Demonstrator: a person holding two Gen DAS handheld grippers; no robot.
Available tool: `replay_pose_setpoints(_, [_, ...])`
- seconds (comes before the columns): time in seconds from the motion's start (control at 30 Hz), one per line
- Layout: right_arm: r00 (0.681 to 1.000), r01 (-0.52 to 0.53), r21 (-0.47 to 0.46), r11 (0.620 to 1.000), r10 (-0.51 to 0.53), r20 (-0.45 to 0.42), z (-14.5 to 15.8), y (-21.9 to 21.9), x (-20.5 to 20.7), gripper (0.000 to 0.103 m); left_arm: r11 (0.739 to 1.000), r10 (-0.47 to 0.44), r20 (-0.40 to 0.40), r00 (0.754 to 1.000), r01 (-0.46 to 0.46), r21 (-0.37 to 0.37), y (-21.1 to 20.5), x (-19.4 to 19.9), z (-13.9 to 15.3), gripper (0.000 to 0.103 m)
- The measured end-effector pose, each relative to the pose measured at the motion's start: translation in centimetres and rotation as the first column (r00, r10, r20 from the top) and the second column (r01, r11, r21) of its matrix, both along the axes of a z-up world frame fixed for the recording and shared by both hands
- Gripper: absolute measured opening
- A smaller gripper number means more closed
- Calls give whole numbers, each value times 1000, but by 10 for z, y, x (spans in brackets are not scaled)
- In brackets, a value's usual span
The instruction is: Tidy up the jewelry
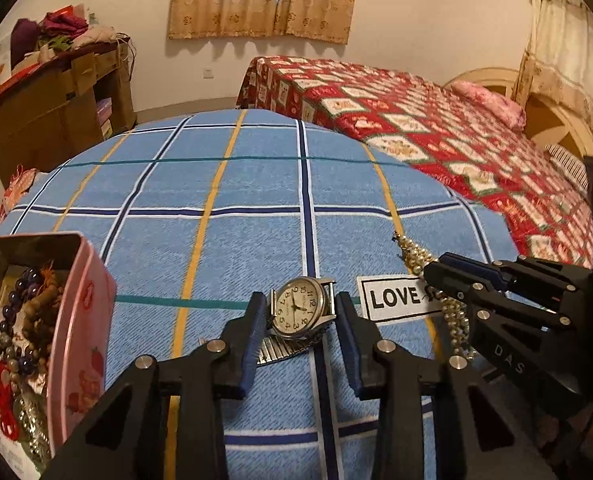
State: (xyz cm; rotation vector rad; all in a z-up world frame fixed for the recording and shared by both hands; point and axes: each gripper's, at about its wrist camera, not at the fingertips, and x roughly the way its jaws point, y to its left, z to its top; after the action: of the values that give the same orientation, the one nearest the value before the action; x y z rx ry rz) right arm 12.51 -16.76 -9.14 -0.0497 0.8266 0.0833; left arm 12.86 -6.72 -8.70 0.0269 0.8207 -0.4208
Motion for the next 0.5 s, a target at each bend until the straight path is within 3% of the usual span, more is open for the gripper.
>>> replay_pose_setpoints(0.03, [1000,-4,4,1000,4,10,1,0,-1,13,1000,3,4,1000,-3,-4,2,-2,2,28])
replay_pose_setpoints(0.07, [1000,-10,10,1000,10,17,2,1,-2,13,1000,5,7,1000,-5,-11,5,-4,5,17])
replay_pose_setpoints(0.5, [996,-68,44,997,65,60,12,10,-15,5,997,37,18,999,-35,-67,24,-14,15,14])
